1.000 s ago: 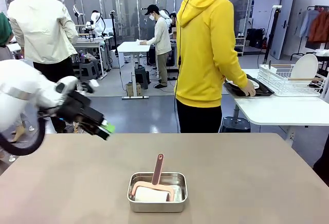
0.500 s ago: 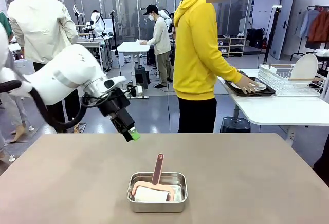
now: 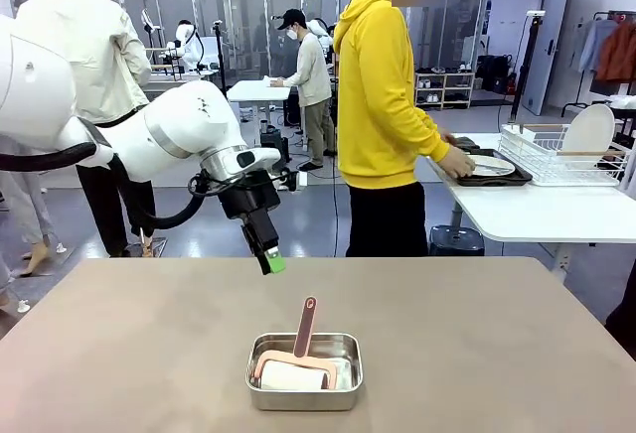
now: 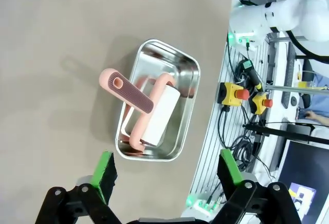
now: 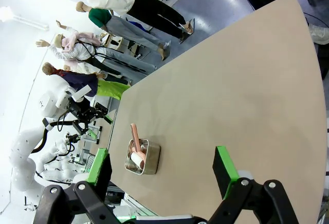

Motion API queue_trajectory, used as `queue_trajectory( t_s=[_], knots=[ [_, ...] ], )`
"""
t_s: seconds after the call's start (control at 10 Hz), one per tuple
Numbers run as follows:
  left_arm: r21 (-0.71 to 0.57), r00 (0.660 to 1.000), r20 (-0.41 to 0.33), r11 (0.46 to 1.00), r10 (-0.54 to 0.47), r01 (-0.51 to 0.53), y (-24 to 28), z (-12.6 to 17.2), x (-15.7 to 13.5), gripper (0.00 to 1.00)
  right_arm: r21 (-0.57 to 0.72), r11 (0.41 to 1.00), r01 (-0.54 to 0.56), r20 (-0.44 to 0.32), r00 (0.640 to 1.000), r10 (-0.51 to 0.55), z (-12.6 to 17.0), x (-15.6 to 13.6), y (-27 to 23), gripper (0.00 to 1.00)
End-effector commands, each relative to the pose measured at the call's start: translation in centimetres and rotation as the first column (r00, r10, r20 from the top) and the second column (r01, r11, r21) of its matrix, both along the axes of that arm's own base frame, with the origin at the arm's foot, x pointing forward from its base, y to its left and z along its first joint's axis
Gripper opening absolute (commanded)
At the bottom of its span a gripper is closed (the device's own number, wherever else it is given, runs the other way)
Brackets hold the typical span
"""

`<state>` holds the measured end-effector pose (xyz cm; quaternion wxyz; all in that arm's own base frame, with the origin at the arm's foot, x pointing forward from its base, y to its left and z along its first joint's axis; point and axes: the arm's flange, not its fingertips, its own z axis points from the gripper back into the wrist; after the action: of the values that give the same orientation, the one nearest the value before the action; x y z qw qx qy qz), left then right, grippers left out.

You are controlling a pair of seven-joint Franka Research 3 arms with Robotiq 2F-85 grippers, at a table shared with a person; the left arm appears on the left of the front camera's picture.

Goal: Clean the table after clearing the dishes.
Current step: When the right (or left) Handle tray is removed, use the right hand (or left hand) to clean the right (or left) side of the table with the Lint Roller.

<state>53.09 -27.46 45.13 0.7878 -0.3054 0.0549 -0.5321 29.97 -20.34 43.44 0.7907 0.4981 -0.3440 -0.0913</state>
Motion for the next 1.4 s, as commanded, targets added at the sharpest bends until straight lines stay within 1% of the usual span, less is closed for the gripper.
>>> queue_trajectory(
  t_s=[0.0, 0.3, 0.4, 0.5, 0.6, 0.7, 0.8, 0.9, 1.0, 1.1, 1.2, 1.3],
  knots=[
    [-0.002, 0.999, 0.011, 0.999, 0.037, -0.037, 1.2, 0.1, -0.6, 1.00, -0.007, 1.000, -0.014, 0.011, 1.000, 0.014, 0.1, -0.3, -0.1, 1.00],
    [-0.002, 0.999, 0.011, 0.999, 0.037, -0.037, 1.2, 0.1, -0.6, 1.00, -0.007, 1.000, -0.014, 0.011, 1.000, 0.014, 0.1, -0.3, -0.1, 1.00],
    [0.000, 1.000, 0.003, 1.000, 0.018, -0.018, 1.0, 0.2, 0.4, 1.00, -0.007, 1.000, -0.014, 0.011, 1.000, 0.014, 0.1, -0.3, -0.1, 1.00],
    [0.041, 0.993, 0.066, 0.995, -0.098, 0.096, 0.1, 0.0, 0.7, 1.00, -0.007, 1.000, -0.014, 0.011, 1.000, 0.014, 0.1, -0.3, -0.1, 1.00],
    [0.119, 0.982, 0.099, 0.982, -0.162, 0.150, -0.8, -0.1, 1.2, 1.00, -0.007, 1.000, -0.014, 0.011, 1.000, 0.014, 0.1, -0.3, -0.1, 1.00],
    [0.127, 0.966, 0.128, 0.969, -0.226, 0.210, -1.6, 0.1, 1.8, 1.00, -0.007, 1.000, -0.014, 0.011, 1.000, 0.014, 0.1, -0.3, -0.1, 1.00],
    [0.177, 0.948, 0.130, 0.948, -0.290, 0.265, -2.6, -0.1, 2.6, 1.00, -0.007, 1.000, -0.014, 0.011, 1.000, 0.014, 0.1, -0.3, -0.1, 1.00],
    [0.190, 0.938, 0.106, 0.932, -0.331, 0.307, -3.7, -0.5, 3.6, 1.00, -0.007, 1.000, -0.014, 0.011, 1.000, 0.014, 0.1, -0.3, -0.1, 1.00],
    [0.183, 0.922, 0.066, 0.913, -0.382, 0.365, -4.8, -1.0, 4.4, 1.00, -0.007, 1.000, -0.014, 0.011, 1.000, 0.014, 0.1, -0.3, -0.1, 1.00],
    [0.201, 0.909, 0.027, 0.893, -0.415, 0.402, -5.7, -1.7, 5.0, 1.00, -0.007, 1.000, -0.014, 0.011, 1.000, 0.014, 0.1, -0.3, -0.1, 1.00],
    [0.168, 0.897, 0.005, 0.885, -0.442, 0.435, -6.3, -2.5, 5.6, 1.00, -0.007, 1.000, -0.014, 0.011, 1.000, 0.014, 0.1, -0.3, -0.1, 1.00],
    [0.174, 0.891, -0.026, 0.876, -0.453, 0.451, -6.8, -3.5, 5.9, 1.00, -0.007, 1.000, -0.014, 0.011, 1.000, 0.014, 0.1, -0.3, -0.1, 1.00]
  ],
)
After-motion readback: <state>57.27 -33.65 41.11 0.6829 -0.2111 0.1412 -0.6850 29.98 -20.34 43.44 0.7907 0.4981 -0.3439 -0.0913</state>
